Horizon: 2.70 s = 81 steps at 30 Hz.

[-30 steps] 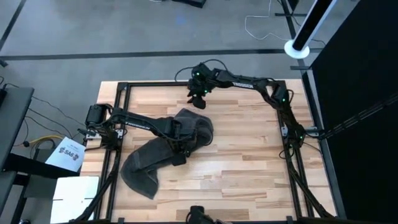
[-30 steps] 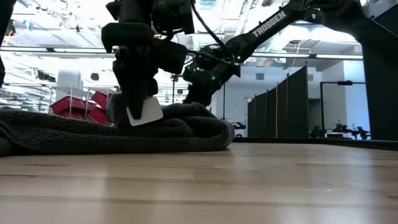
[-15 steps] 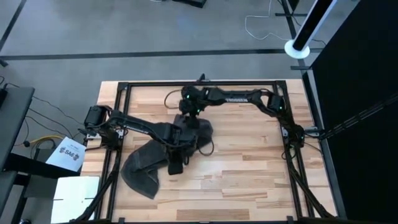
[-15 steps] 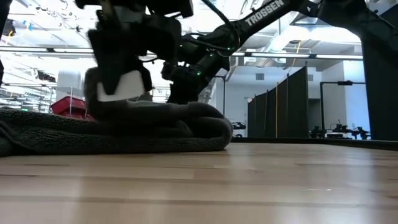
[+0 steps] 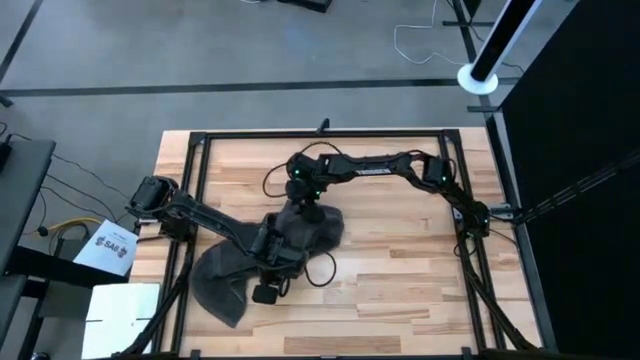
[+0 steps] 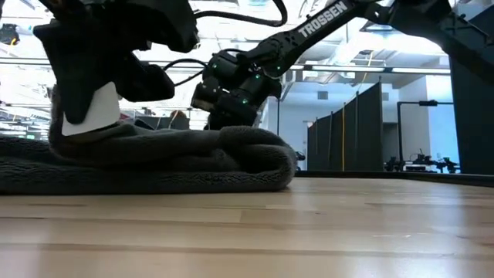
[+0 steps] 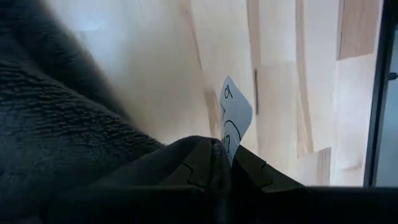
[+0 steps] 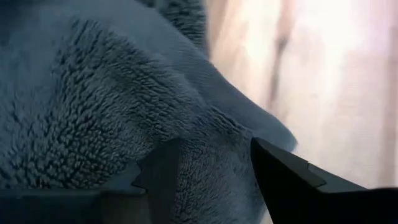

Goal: Roll towel
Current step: Fold the black towel

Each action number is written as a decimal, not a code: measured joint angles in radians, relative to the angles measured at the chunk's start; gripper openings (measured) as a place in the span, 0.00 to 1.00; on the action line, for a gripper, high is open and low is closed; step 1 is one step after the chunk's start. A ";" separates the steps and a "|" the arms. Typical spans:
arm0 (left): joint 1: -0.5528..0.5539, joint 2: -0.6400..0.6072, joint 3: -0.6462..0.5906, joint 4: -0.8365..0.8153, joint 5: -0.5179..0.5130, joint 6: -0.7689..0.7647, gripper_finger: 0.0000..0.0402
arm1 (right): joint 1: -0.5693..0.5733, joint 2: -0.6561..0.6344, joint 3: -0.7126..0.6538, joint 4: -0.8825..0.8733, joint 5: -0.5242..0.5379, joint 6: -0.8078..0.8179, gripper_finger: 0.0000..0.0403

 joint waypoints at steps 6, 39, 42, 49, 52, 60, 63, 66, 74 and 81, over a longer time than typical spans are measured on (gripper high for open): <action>-0.001 0.001 -0.001 -0.009 -0.028 -0.021 0.04 | 0.043 0.064 -0.004 0.031 0.001 0.010 0.16; 0.137 -0.280 -0.122 0.021 -0.440 -0.229 0.04 | 0.063 -0.524 -0.629 -0.046 0.323 0.208 0.02; 0.156 -0.280 -0.161 0.086 -0.402 -0.233 0.04 | 0.071 -0.522 -0.670 -0.066 0.324 0.205 0.04; 0.162 -0.280 -0.168 0.102 -0.391 -0.198 0.04 | 0.070 -0.559 -0.585 -0.294 0.235 0.128 0.32; 0.162 -0.280 -0.168 0.101 -0.391 -0.183 0.04 | 0.068 -0.604 -0.560 -0.335 0.227 0.062 0.45; 0.162 -0.280 -0.168 0.126 -0.391 -0.159 0.04 | -0.062 -0.543 -0.560 -0.282 0.202 -0.041 0.62; 0.159 -0.280 -0.168 0.149 -0.391 -0.142 0.04 | -0.116 -0.497 -0.555 -0.277 0.082 -0.050 0.63; 0.159 -0.280 -0.168 0.154 -0.389 -0.128 0.04 | -0.146 -0.445 -0.533 -0.271 -0.057 -0.064 0.63; 0.158 -0.280 -0.168 0.153 -0.350 -0.102 0.04 | -0.099 -0.310 -0.466 -0.203 -0.132 -0.134 0.63; 0.160 -0.280 -0.168 0.145 -0.331 -0.086 0.04 | -0.048 -0.262 -0.454 -0.244 -0.203 -0.274 0.57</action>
